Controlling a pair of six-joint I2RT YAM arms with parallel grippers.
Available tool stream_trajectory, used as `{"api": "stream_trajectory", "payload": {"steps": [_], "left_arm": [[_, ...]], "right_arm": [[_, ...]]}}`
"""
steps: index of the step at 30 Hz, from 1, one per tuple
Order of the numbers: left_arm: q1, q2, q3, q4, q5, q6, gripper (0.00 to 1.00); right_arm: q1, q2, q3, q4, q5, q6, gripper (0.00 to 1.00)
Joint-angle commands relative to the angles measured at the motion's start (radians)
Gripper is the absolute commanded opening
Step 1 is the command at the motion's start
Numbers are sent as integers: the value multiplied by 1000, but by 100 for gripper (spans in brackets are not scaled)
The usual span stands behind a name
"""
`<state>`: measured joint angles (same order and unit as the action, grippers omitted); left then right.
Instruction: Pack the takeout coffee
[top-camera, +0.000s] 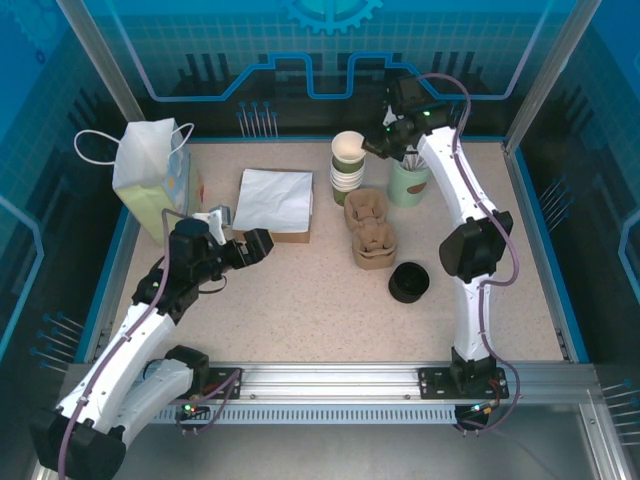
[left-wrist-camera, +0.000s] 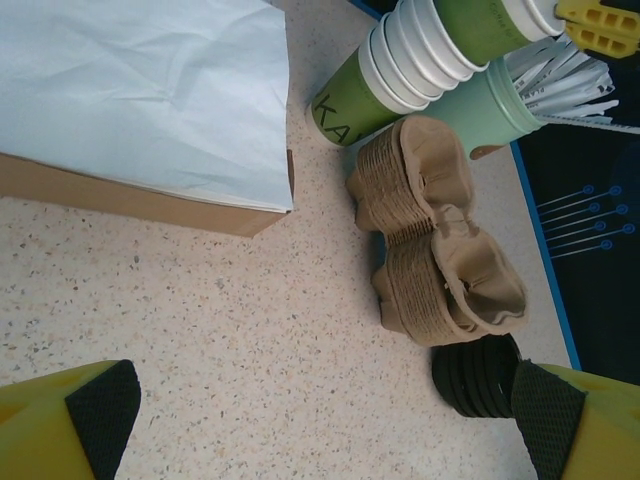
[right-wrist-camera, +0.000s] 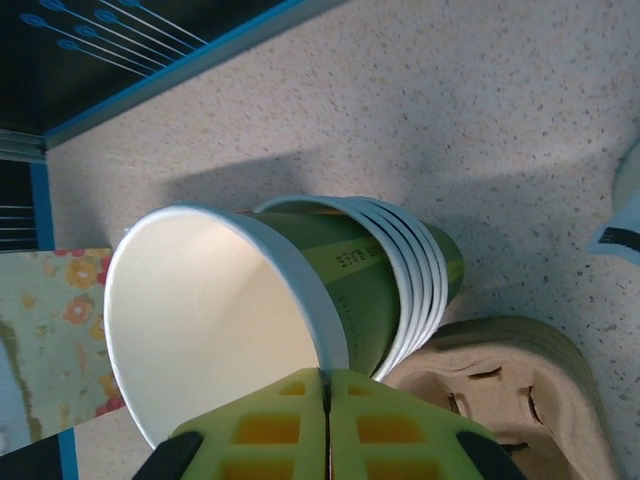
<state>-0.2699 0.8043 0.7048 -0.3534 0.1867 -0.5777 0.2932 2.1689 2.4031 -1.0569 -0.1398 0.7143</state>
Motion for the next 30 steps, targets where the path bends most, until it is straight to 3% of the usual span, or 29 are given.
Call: {"api": "stream_trajectory", "payload": {"steps": [1, 8, 12, 19, 24, 30], "left_arm": [[-3, -4, 39, -27, -11, -30, 99], [-3, -16, 45, -20, 5, -122, 99], [-3, -18, 48, -18, 17, -169, 99], [-2, -48, 5, 1, 20, -254, 99], [-3, -71, -37, 11, 35, -294, 99], [-3, -76, -59, 12, 57, -322, 99]], "right_arm": [[-20, -72, 48, -25, -21, -26, 7], [-23, -193, 33, -35, -46, -63, 7], [-20, -298, -61, -26, -105, -64, 7], [32, -579, -506, 105, -197, -60, 7], [124, -757, -859, 224, -217, -34, 7], [244, -810, -1120, 332, -178, -18, 7]]}}
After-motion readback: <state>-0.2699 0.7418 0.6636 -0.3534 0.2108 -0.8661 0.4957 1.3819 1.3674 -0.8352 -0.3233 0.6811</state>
